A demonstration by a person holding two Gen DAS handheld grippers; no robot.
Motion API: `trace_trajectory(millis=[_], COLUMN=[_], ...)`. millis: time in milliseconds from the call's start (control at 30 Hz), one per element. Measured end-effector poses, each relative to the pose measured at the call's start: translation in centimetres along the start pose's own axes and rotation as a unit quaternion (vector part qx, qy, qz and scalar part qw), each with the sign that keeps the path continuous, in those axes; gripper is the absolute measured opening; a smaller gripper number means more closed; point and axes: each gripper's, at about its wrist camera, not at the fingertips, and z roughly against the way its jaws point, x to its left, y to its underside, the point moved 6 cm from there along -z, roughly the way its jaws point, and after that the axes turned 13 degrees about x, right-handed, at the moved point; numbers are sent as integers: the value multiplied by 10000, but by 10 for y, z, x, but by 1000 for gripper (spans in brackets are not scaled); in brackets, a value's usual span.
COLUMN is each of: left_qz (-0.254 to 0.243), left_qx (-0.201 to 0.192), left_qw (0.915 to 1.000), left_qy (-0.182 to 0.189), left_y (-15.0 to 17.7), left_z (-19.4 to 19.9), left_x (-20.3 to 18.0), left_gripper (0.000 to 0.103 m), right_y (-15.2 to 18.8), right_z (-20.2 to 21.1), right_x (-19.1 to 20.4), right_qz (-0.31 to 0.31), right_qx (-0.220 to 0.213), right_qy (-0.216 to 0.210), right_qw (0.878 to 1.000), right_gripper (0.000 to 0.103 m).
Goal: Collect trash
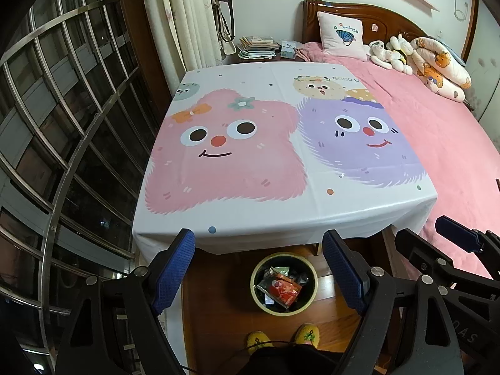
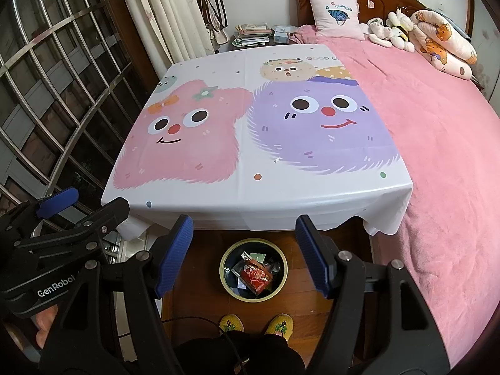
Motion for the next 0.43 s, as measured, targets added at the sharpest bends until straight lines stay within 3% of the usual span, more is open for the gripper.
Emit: trace_trajectory(millis=[433], left_qz=[-44], left_qx=[26], left_qw=[10000], left_qy=[25], left_y=[-1], left_z=[-4], left_x=[5], left_gripper=[85], right_y=[0], right_z=[0], right_x=[0], right_qz=[-4], right_qx=[-1], right_qy=[-2], right_qw=[10000], right_gripper=[66])
